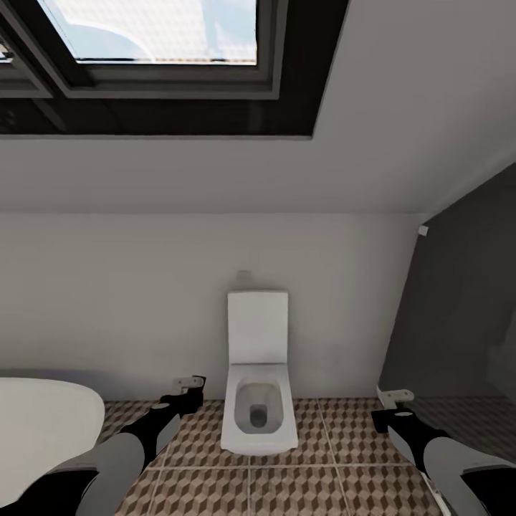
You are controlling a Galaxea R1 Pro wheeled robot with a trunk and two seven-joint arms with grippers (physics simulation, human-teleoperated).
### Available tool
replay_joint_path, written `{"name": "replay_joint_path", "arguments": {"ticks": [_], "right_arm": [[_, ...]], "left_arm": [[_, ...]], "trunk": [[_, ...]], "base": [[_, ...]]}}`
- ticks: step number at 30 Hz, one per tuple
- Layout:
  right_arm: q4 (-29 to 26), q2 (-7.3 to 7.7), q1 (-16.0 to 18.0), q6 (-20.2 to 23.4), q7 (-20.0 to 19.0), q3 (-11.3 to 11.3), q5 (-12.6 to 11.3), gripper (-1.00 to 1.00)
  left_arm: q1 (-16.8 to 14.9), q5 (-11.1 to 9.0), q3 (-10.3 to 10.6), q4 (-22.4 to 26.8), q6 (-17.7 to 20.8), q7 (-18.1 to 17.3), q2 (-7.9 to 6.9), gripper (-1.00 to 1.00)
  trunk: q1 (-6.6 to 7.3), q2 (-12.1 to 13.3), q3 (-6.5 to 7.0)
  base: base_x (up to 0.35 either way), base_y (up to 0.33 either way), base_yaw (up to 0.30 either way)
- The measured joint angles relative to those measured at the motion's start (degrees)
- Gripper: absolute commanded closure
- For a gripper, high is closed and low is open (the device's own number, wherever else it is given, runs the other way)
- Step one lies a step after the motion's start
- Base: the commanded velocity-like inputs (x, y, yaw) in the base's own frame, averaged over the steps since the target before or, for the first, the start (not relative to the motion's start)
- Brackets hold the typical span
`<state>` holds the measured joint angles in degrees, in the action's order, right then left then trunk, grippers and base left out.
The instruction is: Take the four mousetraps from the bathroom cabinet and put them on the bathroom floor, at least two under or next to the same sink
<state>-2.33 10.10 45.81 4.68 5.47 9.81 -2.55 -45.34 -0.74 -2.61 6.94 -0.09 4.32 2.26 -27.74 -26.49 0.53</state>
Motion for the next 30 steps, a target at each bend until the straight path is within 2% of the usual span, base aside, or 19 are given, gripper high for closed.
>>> {"name": "replay_joint_path", "arguments": {"ticks": [23, 30], "right_arm": [[0.0, -0.02, 0.0, -0.08, 0.0, 0.0, 0.0, 1.0], [0.0, -0.57, 0.0, -0.08, 0.0, 0.0, 0.0, 1.0]], "left_arm": [[0.0, -0.06, -0.22, -0.06, 0.02, 0.09, 0.17, 1.0], [0.0, -0.02, -0.31, -0.09, 0.06, 0.17, 0.19, 1.0]], "trunk": [[0.0, 0.0, -0.04], [0.0, 0.0, -0.04]], "base": [[0.0, 0.0, -0.005], [0.0, 0.0, 0.0]]}}
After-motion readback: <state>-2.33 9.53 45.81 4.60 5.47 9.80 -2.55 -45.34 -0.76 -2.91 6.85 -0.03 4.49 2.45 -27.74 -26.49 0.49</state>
